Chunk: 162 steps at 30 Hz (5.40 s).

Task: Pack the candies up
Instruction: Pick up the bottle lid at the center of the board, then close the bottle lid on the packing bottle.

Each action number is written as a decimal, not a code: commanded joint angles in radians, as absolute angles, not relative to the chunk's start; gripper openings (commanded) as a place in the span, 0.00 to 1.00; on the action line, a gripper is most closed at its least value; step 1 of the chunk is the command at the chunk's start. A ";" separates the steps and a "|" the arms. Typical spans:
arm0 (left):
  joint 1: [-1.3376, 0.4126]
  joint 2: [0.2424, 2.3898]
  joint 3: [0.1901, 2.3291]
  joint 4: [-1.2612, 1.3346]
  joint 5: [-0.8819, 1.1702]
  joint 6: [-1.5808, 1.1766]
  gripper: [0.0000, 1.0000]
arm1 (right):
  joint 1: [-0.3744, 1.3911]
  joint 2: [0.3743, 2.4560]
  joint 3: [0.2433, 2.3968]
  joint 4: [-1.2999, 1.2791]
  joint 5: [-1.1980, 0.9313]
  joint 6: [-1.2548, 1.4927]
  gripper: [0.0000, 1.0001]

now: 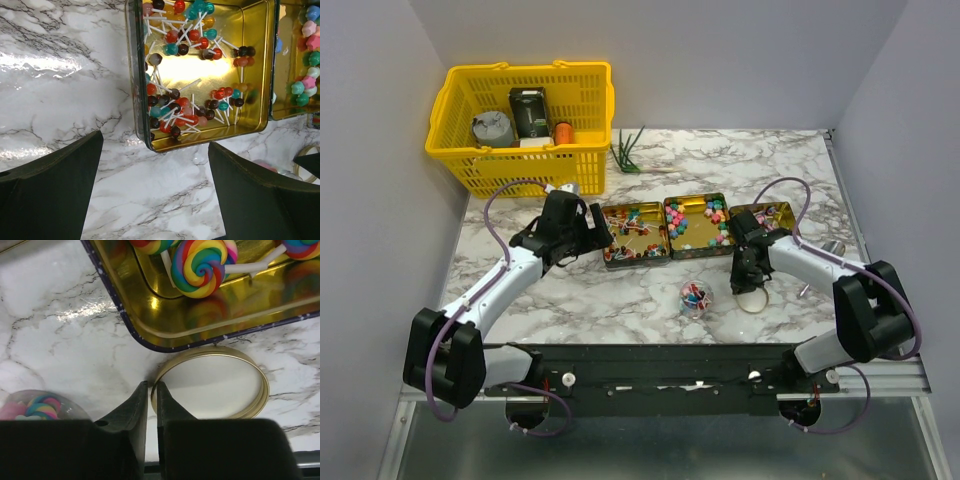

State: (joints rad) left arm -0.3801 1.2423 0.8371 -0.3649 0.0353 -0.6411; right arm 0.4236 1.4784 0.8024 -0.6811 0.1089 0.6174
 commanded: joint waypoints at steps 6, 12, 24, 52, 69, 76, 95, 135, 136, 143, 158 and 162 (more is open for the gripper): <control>-0.380 1.183 0.801 -0.373 0.130 -0.715 0.99 | 0.428 1.415 0.810 -0.698 0.092 0.595 0.01; -0.388 1.154 0.770 -0.286 0.228 -0.758 0.99 | 0.428 1.165 0.897 -0.733 -0.063 0.531 0.01; -0.448 1.118 0.718 0.069 0.471 -0.773 0.99 | 0.428 0.779 0.830 -0.488 -0.632 0.604 0.01; -0.810 1.224 0.779 0.914 1.117 -0.763 0.98 | 0.430 0.512 0.707 -0.091 -1.178 0.914 0.01; -0.891 1.354 0.934 0.644 1.126 -0.586 0.84 | 0.429 0.548 0.660 0.075 -1.220 1.000 0.01; -0.893 1.309 0.933 0.566 1.120 -0.508 0.96 | 0.430 0.526 0.637 0.063 -1.221 1.005 0.01; -0.928 1.304 0.858 0.627 1.094 -0.563 0.15 | 0.430 0.584 0.585 0.083 -1.143 0.988 0.10; -0.914 1.420 0.730 0.233 0.181 -0.971 0.25 | 0.430 0.408 0.394 -0.555 -0.129 0.727 0.69; -0.914 1.455 0.738 0.230 0.179 -0.977 0.26 | 0.430 0.411 0.391 -0.552 -0.132 0.729 0.68; -0.913 1.548 0.799 0.196 0.175 -0.977 0.28 | 0.430 0.442 0.351 -0.508 -0.172 0.736 0.68; -0.914 1.526 0.824 0.049 0.097 -0.911 0.57 | 0.430 0.554 0.310 -0.394 -0.224 0.723 0.67; -0.914 1.528 0.828 0.035 0.103 -0.896 0.59 | 0.430 0.592 0.307 -0.370 -0.227 0.715 0.66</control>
